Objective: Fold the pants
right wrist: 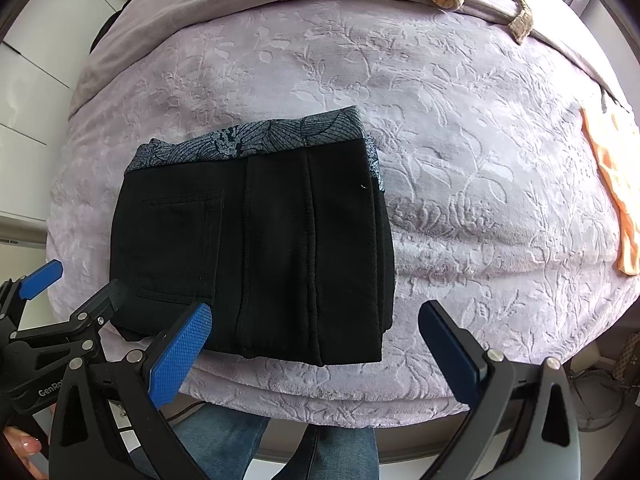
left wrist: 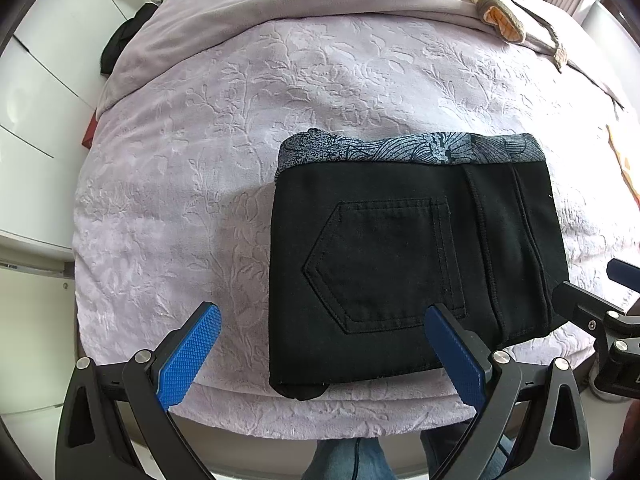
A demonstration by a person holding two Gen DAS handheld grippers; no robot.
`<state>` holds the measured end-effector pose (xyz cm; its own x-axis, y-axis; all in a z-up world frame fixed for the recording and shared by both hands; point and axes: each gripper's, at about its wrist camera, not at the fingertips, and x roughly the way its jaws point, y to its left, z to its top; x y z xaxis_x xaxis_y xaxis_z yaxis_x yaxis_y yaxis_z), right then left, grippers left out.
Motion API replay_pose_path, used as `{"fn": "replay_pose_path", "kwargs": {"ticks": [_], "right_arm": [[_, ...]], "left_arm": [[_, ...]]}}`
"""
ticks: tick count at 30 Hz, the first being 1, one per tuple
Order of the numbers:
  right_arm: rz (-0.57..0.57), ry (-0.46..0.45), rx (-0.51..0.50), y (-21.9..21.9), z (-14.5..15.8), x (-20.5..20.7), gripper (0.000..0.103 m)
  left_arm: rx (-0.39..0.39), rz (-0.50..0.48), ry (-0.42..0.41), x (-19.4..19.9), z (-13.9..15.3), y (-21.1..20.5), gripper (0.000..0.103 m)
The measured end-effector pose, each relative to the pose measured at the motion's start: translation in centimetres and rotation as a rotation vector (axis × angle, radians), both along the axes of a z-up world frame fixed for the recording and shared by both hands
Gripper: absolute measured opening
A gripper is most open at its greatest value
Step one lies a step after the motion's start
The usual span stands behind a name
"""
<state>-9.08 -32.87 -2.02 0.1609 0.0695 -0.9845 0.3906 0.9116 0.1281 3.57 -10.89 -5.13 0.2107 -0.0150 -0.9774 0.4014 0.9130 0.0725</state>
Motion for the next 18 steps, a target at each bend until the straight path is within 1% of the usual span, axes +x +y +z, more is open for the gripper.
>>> {"fn": "replay_pose_path", "kwargs": {"ticks": [18], "right_arm": [[0.014,0.006,-0.012,-0.16,-0.13,0.36,0.103]], "left_arm": [[-0.003,-0.009,0.011,0.15,-0.26,0.08,0.102]]}}
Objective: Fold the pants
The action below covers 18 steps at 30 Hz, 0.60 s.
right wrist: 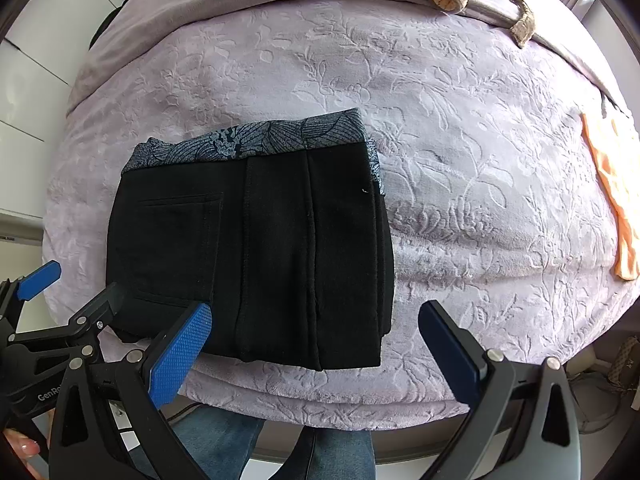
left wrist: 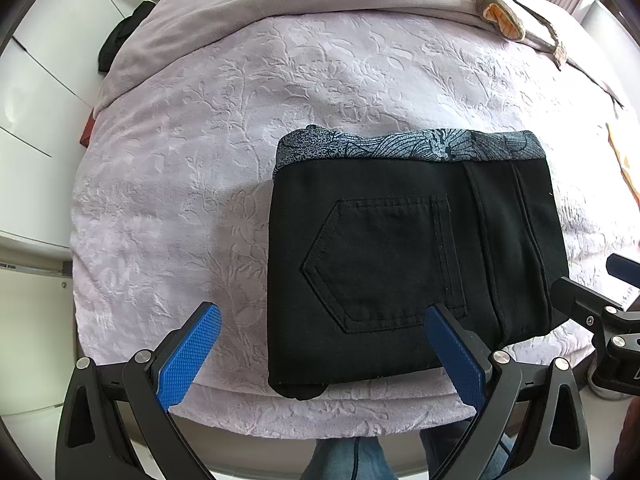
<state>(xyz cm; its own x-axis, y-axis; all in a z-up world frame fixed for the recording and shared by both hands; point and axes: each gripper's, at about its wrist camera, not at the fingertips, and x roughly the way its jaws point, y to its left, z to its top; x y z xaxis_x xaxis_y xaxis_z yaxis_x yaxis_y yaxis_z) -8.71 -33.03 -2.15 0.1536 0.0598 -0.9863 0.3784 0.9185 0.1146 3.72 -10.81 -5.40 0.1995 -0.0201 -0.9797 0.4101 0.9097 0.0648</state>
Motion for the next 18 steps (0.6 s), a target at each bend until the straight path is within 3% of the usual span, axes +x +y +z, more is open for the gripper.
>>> {"fn": "replay_pose_path", "kwargs": {"ticks": [18], "right_arm": [[0.002,0.003,-0.013,0.08,-0.12,-0.13,0.103]], "left_arm": [[0.003,-0.014,0.005,-0.14,-0.03,-0.07,0.102]]}}
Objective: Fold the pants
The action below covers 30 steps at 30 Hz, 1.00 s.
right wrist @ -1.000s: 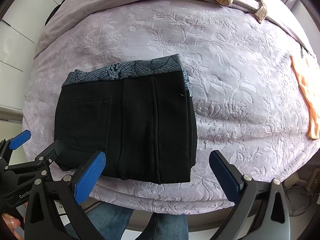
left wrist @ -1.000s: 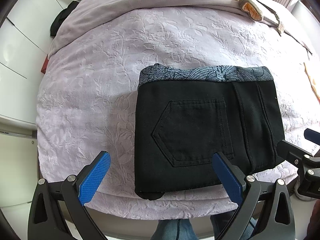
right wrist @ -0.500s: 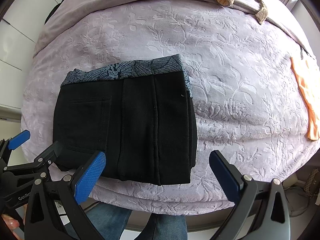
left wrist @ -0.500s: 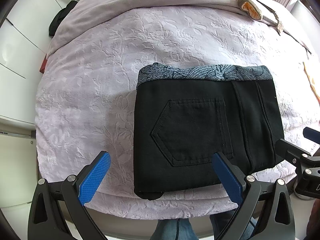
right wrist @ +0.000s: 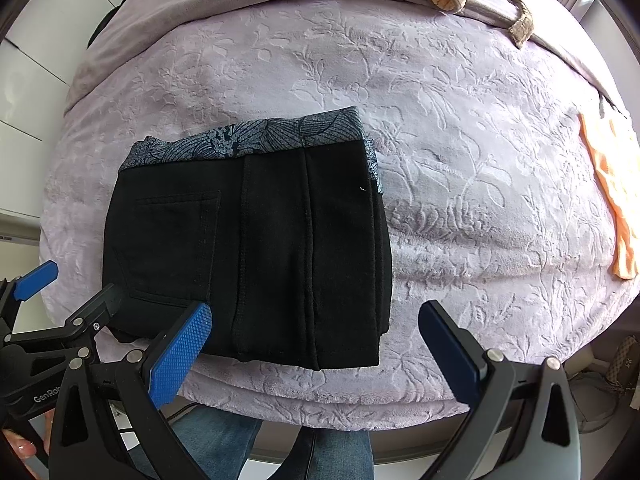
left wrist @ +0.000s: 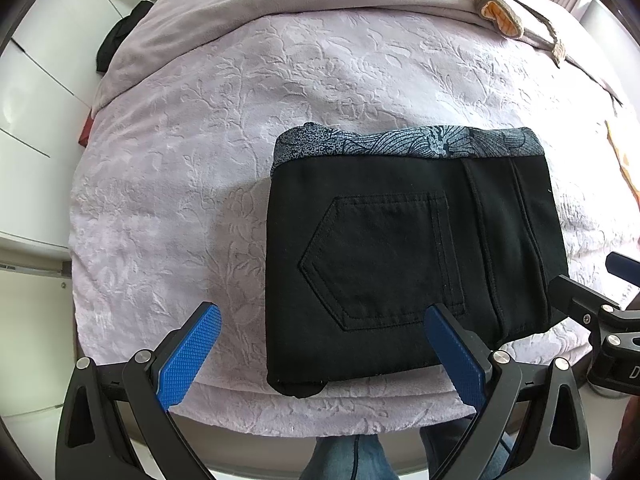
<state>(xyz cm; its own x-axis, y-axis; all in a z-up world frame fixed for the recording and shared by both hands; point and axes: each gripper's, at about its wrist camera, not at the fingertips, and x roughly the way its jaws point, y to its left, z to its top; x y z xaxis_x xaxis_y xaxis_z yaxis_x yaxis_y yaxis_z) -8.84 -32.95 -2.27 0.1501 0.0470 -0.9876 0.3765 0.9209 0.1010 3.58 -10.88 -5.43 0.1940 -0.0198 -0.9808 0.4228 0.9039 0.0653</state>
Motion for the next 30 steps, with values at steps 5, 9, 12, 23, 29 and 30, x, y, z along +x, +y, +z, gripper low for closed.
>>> {"fn": "replay_pose_path", "kwargs": {"ticks": [5,9,12,23,29,30], "right_arm": [[0.0,-0.001,-0.003,-0.07,0.04,-0.05,0.103],[0.003,0.0,-0.009,-0.02,0.05,-0.1,0.103],[0.003,0.0,-0.009,0.03,0.07,-0.11,0.103],[0.004,0.001,-0.011,0.06,0.07,-0.19,0.103],[0.008,0.002,-0.014,0.22,0.06,-0.19,0.103],[0.009,0.001,-0.016,0.26,0.07,-0.18,0.103]], "left_arm": [[0.0,-0.001,-0.001,-0.07,0.03,-0.06,0.102],[-0.001,-0.001,0.004,-0.04,0.02,0.02,0.102],[-0.002,-0.002,0.004,-0.03,0.02,0.03,0.102],[-0.007,-0.001,0.007,-0.15,-0.06,0.09,0.102],[-0.003,-0.003,0.004,-0.24,-0.09,0.1,0.102],[-0.003,-0.003,0.002,-0.26,-0.1,0.11,0.102]]}}
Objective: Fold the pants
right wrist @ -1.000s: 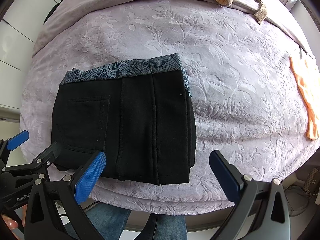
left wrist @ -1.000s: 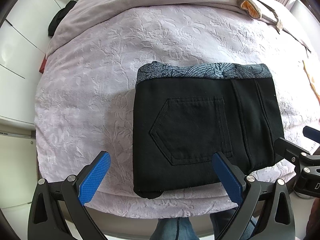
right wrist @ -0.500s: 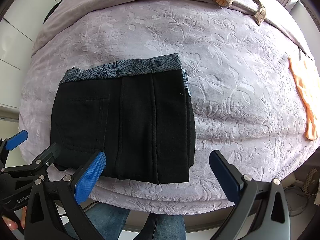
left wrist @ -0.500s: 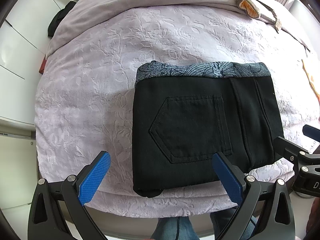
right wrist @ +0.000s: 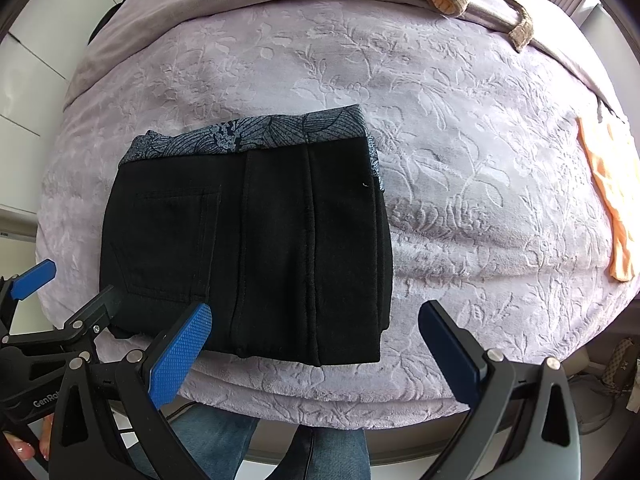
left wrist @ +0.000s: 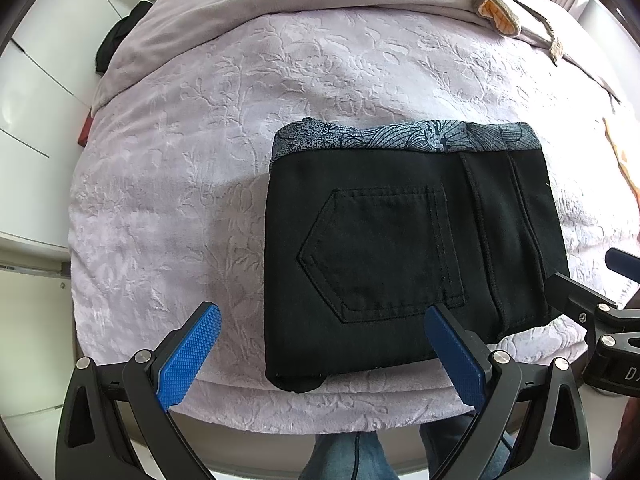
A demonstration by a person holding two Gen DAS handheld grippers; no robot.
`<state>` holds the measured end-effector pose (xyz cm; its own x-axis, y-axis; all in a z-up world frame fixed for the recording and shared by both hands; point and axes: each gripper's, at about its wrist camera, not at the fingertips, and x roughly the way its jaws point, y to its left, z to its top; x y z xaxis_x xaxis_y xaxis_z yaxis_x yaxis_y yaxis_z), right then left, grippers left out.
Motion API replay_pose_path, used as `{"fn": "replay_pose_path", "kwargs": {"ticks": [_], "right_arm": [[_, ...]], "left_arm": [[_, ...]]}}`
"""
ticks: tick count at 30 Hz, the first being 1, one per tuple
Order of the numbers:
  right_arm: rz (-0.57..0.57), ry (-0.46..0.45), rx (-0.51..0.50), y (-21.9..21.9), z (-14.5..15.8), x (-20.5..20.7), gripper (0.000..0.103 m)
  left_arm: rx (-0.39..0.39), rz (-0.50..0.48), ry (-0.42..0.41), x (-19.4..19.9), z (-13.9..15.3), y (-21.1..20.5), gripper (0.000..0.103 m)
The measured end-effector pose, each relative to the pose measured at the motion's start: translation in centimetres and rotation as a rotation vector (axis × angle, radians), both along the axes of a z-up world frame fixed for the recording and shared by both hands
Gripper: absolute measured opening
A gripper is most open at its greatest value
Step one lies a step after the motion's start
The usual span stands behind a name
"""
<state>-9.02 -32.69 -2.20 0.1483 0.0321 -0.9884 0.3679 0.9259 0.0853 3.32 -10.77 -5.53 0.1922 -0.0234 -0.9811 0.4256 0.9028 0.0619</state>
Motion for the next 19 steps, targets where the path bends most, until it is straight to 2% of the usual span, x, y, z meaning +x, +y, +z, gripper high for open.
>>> {"fn": "replay_pose_path", "kwargs": {"ticks": [19], "right_arm": [[0.004,0.005,-0.005,0.09,-0.27,0.0,0.103]], "left_arm": [[-0.001,0.01,0.006,0.34,-0.33,0.41,0.102]]}}
